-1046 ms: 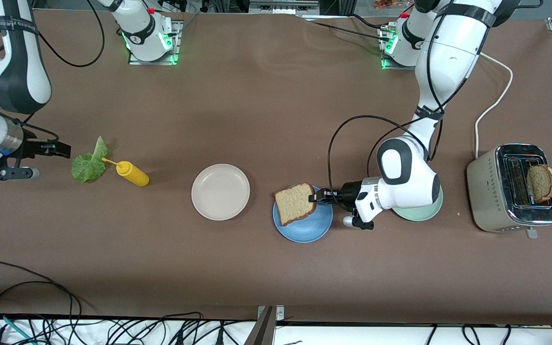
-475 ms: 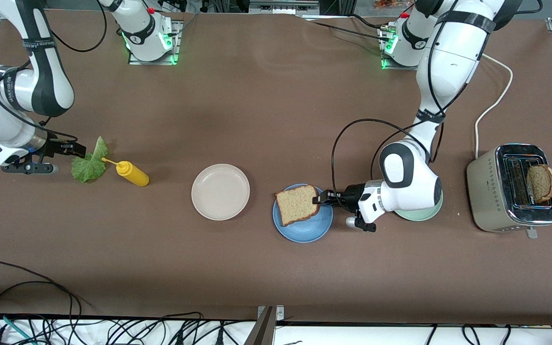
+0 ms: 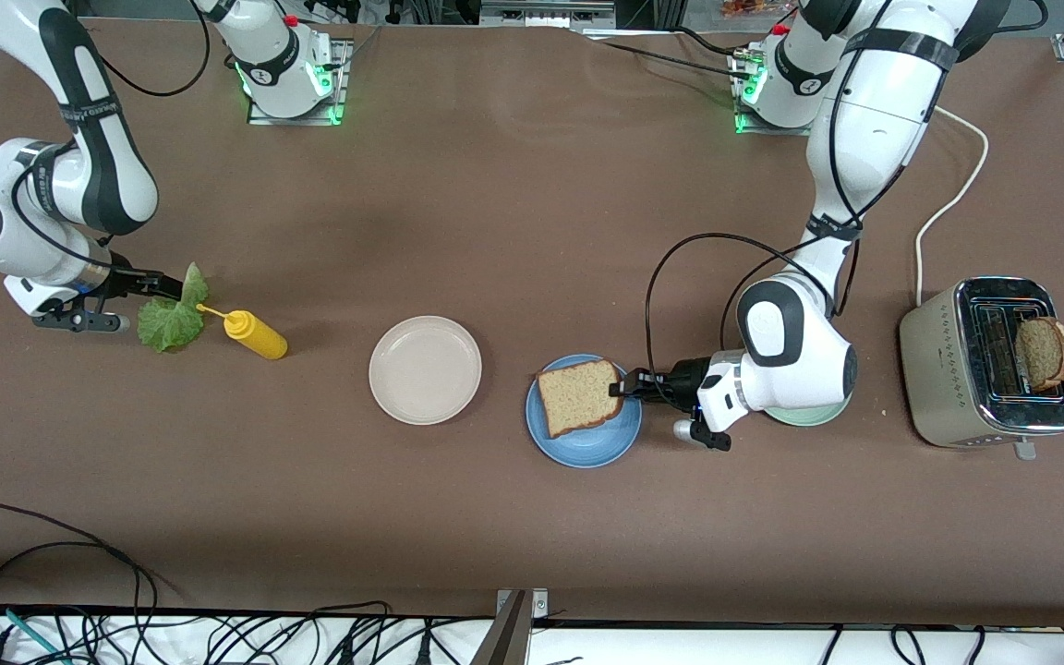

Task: Make sandwich in blue plate with both arms
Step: 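Lower the bread onto the blue plate while the right gripper reaches the lettuce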

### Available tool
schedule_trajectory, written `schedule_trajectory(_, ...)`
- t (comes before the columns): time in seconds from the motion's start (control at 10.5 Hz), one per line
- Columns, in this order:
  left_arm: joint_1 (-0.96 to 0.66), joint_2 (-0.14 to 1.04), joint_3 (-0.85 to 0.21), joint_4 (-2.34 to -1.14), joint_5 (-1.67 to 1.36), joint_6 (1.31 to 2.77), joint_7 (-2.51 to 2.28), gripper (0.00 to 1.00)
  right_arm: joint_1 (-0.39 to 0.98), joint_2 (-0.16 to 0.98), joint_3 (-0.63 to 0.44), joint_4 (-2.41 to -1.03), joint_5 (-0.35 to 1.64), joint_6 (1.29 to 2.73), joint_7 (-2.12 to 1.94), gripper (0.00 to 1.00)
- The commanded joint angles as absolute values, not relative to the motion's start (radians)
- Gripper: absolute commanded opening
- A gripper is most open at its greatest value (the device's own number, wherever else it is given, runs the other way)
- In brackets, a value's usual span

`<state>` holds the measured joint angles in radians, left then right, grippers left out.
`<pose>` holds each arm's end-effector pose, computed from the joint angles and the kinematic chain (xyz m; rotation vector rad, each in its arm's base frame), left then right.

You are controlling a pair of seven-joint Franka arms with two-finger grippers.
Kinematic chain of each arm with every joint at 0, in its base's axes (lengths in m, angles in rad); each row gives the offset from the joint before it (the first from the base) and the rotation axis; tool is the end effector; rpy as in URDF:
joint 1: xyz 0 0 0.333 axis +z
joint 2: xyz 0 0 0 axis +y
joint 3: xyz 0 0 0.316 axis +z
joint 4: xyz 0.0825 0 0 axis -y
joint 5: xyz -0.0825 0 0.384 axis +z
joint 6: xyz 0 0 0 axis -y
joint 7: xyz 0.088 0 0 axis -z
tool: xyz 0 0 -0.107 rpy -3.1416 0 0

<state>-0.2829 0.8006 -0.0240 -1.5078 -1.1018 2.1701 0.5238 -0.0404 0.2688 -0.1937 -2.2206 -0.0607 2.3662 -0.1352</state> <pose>0.6681 -0.2450 0.1949 2.2667 -0.1049 -0.0362 0.5217 -0.1260 0.2464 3.0659 -0.0755 -0.2058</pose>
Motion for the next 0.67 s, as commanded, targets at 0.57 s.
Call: schedule_trajectory(0.57, -0.288, 0.818, -0.025, -1.477, -1.14, 2.172, 0.563, 0.0, -0.09, 0.391, -0.192, -2.221, 0.156, 2.385, -0.305, 0.67)
